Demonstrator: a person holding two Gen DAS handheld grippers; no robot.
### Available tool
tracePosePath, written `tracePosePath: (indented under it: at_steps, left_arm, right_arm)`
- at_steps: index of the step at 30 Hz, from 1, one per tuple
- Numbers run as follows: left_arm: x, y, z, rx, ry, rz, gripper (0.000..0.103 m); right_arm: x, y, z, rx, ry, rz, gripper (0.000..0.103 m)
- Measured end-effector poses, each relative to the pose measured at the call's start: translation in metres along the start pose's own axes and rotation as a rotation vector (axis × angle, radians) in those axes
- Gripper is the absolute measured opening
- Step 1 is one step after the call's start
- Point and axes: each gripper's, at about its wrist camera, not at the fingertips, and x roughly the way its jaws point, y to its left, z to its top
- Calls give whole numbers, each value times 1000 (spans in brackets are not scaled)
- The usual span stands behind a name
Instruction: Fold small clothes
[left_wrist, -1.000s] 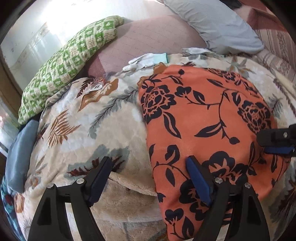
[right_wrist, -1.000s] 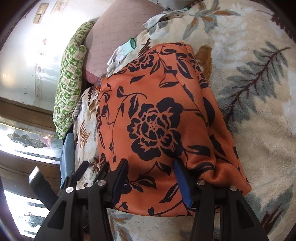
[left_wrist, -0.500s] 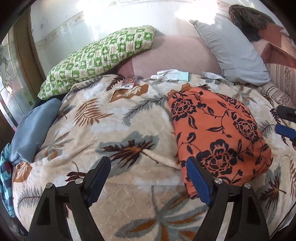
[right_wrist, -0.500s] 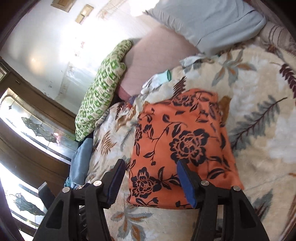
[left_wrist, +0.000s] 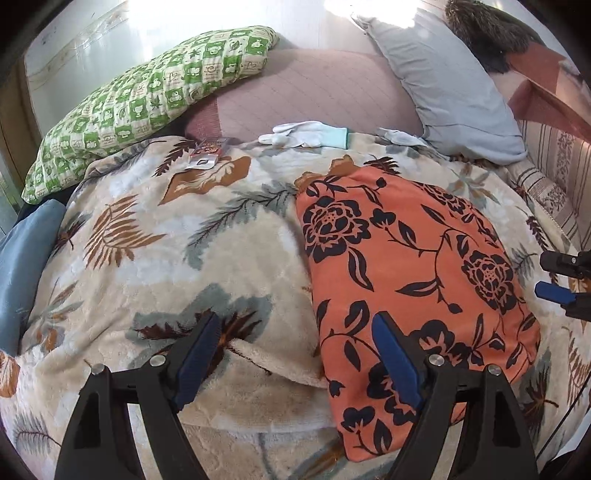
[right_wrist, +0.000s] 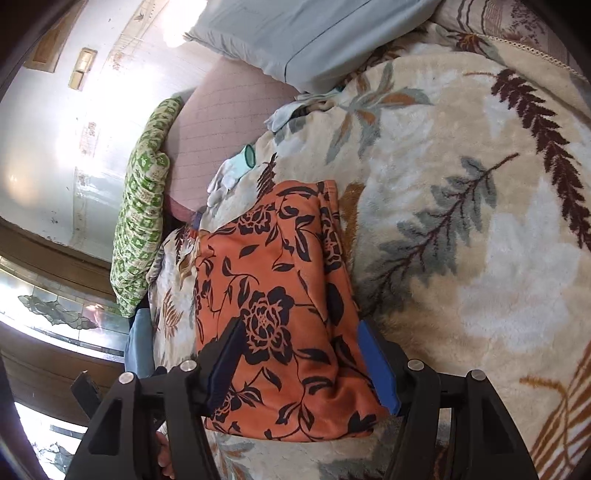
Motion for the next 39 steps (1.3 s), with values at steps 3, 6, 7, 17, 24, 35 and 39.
tracePosePath:
  at_steps: [3,6,7,17,24,35,39]
  left_arm:
    - [0,3,1,5,-15,28,84]
    - [0,8,3,-13,-28,40,84]
    - [1,9,3,-16,-29,45,84]
    - [4,13,2,-24,-32,58,84]
    - [7,11,0,-19,-25,44,84]
    - [13,10,-1,-26,-5,31,84]
    - [23,16,-2,-62,35,-6,84]
  right_arm:
    - [9,7,2,-58,12,-34,67]
    - [15,12,3,-80,22,-28,68]
    - [18,12,3,-79,24,-30,68]
    - [21,8,6,-66,1,-21,68]
    - [13,8,8,-68,-41,-6,71]
    - [27,11,5,-87,-4,-74,72]
    - [40,2,6,-64,30,-104,72]
